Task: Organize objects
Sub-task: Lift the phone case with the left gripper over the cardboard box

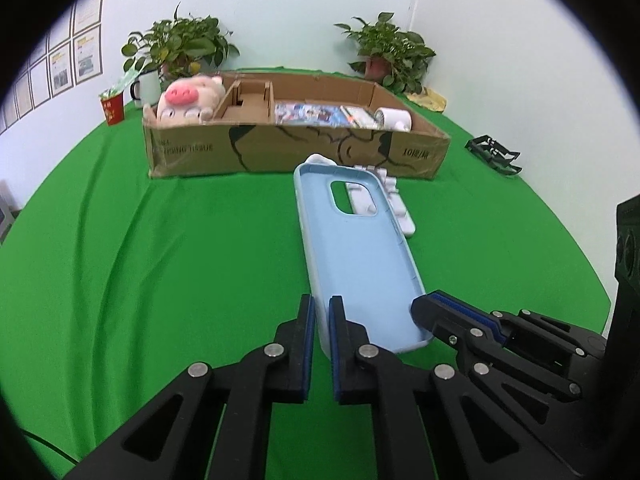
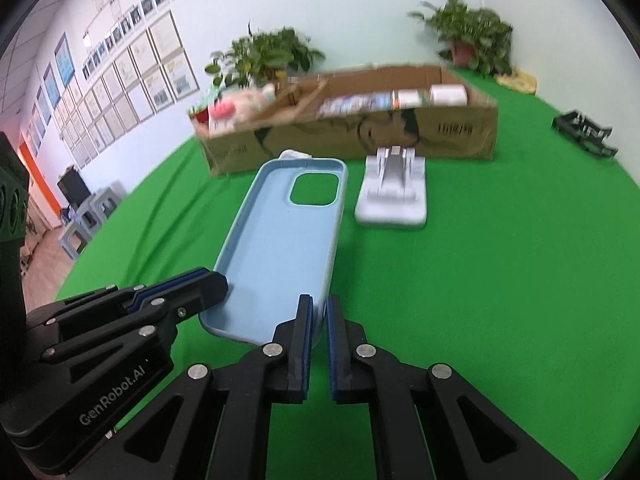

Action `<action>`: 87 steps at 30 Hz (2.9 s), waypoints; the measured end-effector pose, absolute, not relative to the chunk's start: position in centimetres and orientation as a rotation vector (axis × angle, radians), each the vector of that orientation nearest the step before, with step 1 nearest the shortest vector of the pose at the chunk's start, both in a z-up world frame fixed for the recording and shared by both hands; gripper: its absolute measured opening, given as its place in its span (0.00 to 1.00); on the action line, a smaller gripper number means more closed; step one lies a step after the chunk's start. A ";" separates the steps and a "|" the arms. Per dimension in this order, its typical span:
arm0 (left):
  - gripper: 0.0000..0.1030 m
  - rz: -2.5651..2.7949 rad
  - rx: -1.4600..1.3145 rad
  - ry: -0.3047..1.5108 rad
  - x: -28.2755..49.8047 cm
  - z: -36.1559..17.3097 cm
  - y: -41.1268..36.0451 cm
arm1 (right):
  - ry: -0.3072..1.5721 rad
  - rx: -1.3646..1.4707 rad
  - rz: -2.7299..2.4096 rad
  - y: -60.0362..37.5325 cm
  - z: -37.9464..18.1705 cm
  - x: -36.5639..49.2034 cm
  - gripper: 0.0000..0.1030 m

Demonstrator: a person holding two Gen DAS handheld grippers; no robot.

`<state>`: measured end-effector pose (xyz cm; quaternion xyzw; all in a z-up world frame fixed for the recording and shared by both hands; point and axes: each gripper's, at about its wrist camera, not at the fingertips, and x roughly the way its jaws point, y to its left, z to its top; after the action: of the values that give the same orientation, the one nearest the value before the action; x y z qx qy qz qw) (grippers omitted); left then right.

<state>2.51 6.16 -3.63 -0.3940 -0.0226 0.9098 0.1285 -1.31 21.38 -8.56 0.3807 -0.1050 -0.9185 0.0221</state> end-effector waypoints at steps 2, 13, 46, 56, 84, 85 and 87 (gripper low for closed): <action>0.06 2.659 -1.093 -0.043 2.3 -2.5 6.5 | -0.321 1.131 -2.874 21.7 -7.5 -1.5 0.04; 0.06 2.769 -0.784 0.138 -0.6 4.6 8.2 | -0.397 0.970 -2.901 22.2 -2.6 -4.8 0.04; 0.00 2.666 -1.108 -0.061 -15.6 0.2 5.2 | -0.551 1.122 -2.877 31.3 -2.9 -19.3 0.15; 0.49 2.381 -1.199 0.040 -14.5 -4.2 5.3 | -0.344 1.179 -2.786 24.7 -7.9 -13.5 0.65; 0.04 2.525 -1.000 -0.014 -12.6 1.1 5.6 | -0.308 1.006 -2.982 24.9 -3.7 -15.3 0.04; 0.04 2.533 -0.978 -0.009 -12.9 1.7 5.7 | -0.295 0.985 -2.987 25.2 -2.9 -15.7 0.04; 0.04 2.548 -0.945 -0.001 -13.7 2.8 5.7 | -0.322 0.956 -2.979 25.9 -1.6 -16.3 0.03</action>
<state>-13.69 5.71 2.76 -0.3398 -0.0003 0.9167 0.2103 -16.33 25.88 -1.61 0.3040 -0.1023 -0.9472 -0.0017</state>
